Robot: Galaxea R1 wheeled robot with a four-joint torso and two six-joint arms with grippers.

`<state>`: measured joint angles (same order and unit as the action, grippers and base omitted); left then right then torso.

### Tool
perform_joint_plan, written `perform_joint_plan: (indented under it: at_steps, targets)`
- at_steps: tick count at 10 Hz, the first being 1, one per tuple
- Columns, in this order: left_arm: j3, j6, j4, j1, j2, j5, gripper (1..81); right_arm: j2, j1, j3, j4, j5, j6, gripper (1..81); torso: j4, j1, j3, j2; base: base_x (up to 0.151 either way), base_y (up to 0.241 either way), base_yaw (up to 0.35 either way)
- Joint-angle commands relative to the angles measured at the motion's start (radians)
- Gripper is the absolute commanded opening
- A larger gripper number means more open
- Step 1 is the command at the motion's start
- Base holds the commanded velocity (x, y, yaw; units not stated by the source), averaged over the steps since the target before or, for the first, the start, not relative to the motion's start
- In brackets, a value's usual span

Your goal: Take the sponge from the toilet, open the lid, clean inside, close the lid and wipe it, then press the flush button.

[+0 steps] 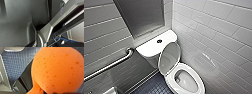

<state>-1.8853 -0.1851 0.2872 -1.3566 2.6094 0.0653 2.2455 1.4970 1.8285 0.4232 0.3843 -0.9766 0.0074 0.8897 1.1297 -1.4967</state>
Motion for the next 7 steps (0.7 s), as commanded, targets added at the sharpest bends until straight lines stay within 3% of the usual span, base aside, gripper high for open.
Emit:
perform_joint_plan:
  at_steps: [1,3,5,7]
  targets:
    - [0.028,0.0,-0.007,0.003,-0.015,0.076,81.1,-0.015,0.023,0.026,0.037,-0.045,0.003,1.0,0.0,0.0,0.0,0.0,0.0,0.0,0.0]
    - [0.023,-0.031,-0.061,0.049,-0.024,0.076,81.1,0.051,0.039,0.104,0.095,-0.045,0.001,1.0,-0.013,-0.012,-0.031,0.017,0.0,0.0,0.0]
    - [0.049,-0.036,-0.131,0.116,-0.052,0.083,81.1,0.119,0.07,0.19,0.155,-0.047,0.001,1.0,-0.014,-0.015,-0.037,0.02,0.0,0.0,0.0]
    - [0.091,-0.039,-0.141,0.179,-0.073,0.091,81.1,0.214,0.107,0.313,0.163,-0.053,-0.004,1.0,-0.014,-0.015,-0.037,0.02,0.0,0.0,0.0]
